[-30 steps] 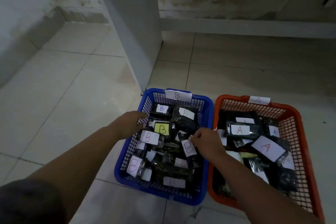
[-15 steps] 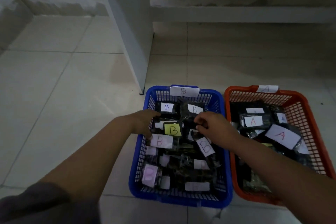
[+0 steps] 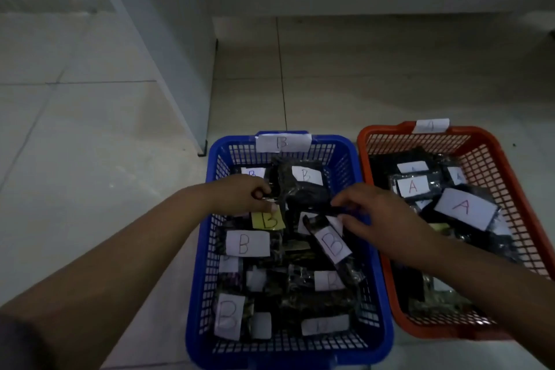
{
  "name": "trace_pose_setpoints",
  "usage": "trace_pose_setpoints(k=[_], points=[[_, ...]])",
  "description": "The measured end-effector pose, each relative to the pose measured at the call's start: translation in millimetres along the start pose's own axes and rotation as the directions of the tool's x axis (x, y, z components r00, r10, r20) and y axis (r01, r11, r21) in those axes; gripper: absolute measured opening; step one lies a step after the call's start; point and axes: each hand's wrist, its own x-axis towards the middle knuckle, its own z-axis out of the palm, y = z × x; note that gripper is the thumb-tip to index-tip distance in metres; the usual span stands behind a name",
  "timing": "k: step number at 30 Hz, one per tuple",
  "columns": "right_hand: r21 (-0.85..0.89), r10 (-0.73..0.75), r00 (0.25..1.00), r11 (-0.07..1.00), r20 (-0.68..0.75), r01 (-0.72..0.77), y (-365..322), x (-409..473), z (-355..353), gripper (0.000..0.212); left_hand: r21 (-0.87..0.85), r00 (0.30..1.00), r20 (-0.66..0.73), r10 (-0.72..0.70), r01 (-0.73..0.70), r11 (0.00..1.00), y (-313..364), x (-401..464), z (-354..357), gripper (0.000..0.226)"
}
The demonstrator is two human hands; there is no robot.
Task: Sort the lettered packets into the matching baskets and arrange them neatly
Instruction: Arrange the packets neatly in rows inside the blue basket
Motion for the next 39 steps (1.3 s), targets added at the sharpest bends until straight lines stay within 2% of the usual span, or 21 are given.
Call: trace_pose_setpoints(k=[4,7,10,12,13,15,16,17,19,23,26,28,30,32,35,37,39], points=[[0.121,0.107,0.981,0.989,-0.160,-0.088,3.1,29.1,13.3,0.029,-0.028,0.987,-0.145,0.071,-0.076,0.997,0.2,-15.1,28.5,0.047],[0.047,0.093,0.989,0.995,-0.117,-0.088,5.5,53.6,21.1,0.043,-0.098,0.966,-0.256,0.049,-0.076,0.992,-2.7,-24.3,46.1,0.049],[0.009,0.060,0.998,0.998,-0.036,-0.059,7.1,66.8,26.3,0.060,-0.086,0.948,-0.306,0.084,-0.115,0.990,-0.8,-24.0,48.2,0.048],[-0.053,0.051,0.998,0.997,0.028,-0.049,9.7,74.7,30.8,0.070,-0.132,0.962,-0.244,0.124,-0.160,0.978,4.6,-26.0,39.8,0.051],[-0.082,0.053,0.997,0.995,0.054,-0.048,11.4,78.4,33.3,0.074,-0.159,0.977,-0.157,0.144,-0.169,0.973,6.7,-28.4,34.0,0.057],[-0.099,0.077,0.994,0.993,0.083,-0.069,14.9,83.7,38.5,0.079,-0.136,0.989,0.084,0.122,-0.110,0.985,7.1,-35.4,25.7,0.087],[-0.097,0.089,0.992,0.992,0.086,-0.080,16.8,85.2,41.6,0.080,-0.075,0.983,0.168,0.081,-0.069,0.995,6.4,-39.2,25.9,0.104],[-0.104,0.095,0.992,0.991,0.080,-0.086,18.1,85.8,44.8,0.080,-0.013,0.980,0.192,0.054,-0.052,0.999,5.6,-42.3,29.0,0.116],[-0.142,0.107,0.992,0.985,0.065,-0.097,17.8,86.0,49.9,0.083,0.052,0.992,0.111,0.056,-0.062,0.997,7.0,-45.8,40.8,0.125],[-0.183,0.117,0.992,0.977,0.051,-0.106,9.1,86.9,47.6,0.089,0.134,0.987,-0.107,0.118,-0.103,0.986,4.8,-40.3,55.1,0.119],[-0.358,0.049,0.996,0.931,-0.078,-0.074,-0.6,81.5,32.3,0.079,0.163,0.971,-0.171,0.165,-0.137,0.977,5.8,-39.6,57.3,0.109],[-0.381,-0.010,0.975,0.921,-0.223,-0.078,-2.2,73.6,17.9,0.070,0.163,0.954,-0.221,0.201,-0.167,0.972,7.4,-38.7,57.1,0.097],[-0.328,-0.019,0.942,0.940,-0.335,-0.098,1.9,63.8,2.2,0.067,0.176,0.950,-0.224,0.219,-0.181,0.968,9.6,-37.3,54.0,0.092],[-0.180,0.060,0.917,0.974,-0.394,-0.141,11.4,55.1,-12.3,0.067,0.194,0.968,-0.173,0.184,-0.149,0.970,12.0,-33.3,48.8,0.094],[0.109,0.194,0.913,0.980,-0.358,-0.165,18.2,43.5,-25.7,0.069,0.200,0.990,-0.097,0.105,-0.084,0.976,16.0,-20.9,37.5,0.079],[0.293,0.254,0.918,0.942,-0.306,-0.163,15.3,37.5,-29.3,0.068,0.176,0.992,-0.099,0.072,-0.054,0.983,20.2,-10.3,28.2,0.066],[0.382,0.266,0.923,0.912,-0.278,-0.148,13.8,35.0,-29.1,0.067,0.182,0.989,-0.132,0.062,-0.038,0.983,27.1,0.0,21.4,0.060]])
